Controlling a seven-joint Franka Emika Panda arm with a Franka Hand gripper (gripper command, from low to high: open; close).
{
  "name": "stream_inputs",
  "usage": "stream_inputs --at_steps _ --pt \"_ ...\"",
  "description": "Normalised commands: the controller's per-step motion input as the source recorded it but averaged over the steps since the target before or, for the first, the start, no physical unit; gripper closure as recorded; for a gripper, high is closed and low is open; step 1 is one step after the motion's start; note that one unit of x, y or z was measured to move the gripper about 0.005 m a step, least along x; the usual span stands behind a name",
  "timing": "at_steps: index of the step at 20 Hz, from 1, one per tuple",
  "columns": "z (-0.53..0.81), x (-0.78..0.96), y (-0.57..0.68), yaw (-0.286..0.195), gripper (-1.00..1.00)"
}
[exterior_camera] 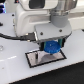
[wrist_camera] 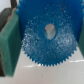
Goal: Insert the blue gear onto the right peg, followed by the red gear
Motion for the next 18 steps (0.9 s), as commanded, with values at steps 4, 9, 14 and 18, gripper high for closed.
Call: stream_inputs --at_steps 4,9,14,18 --pt "0.07 0.34 0.10 0.000 1.00" --pt "-0.04 0.29 -0.05 0.000 1.00" --pt "-0.05 0.23 -0.08 0.000 1.00" --pt "0.06 0.24 -0.03 0.000 1.00"
